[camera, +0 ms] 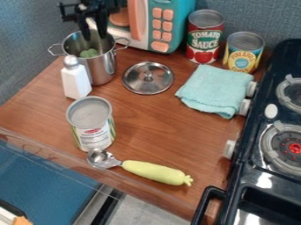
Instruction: Take the green pepper on the pot and put it on the table
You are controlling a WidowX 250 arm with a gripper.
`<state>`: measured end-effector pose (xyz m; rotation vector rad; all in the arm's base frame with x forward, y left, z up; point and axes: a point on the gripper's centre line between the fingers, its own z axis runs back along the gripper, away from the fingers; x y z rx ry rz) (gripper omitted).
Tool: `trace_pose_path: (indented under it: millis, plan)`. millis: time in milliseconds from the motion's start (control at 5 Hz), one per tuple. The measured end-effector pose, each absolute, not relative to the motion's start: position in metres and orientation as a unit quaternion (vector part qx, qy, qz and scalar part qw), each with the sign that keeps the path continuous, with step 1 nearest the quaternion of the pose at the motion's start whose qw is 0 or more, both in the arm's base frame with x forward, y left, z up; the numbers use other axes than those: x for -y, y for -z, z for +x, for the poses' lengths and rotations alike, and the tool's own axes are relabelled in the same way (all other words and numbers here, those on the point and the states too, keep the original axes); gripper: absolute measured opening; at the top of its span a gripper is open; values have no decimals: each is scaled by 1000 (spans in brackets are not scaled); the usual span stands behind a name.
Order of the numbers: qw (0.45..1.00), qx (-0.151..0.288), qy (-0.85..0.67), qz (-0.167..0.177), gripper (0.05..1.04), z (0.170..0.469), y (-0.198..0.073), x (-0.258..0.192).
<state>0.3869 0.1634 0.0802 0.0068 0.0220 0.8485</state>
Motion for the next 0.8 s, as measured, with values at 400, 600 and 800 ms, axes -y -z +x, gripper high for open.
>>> trace_pose_path:
  millis: [400, 600, 800]
  plan:
    - [915, -7, -403, 27, 1007, 378, -68, -169]
    - [915, -8, -402, 34, 1002, 376, -63, -170]
    - [916, -4, -399, 39, 999, 376, -61, -172]
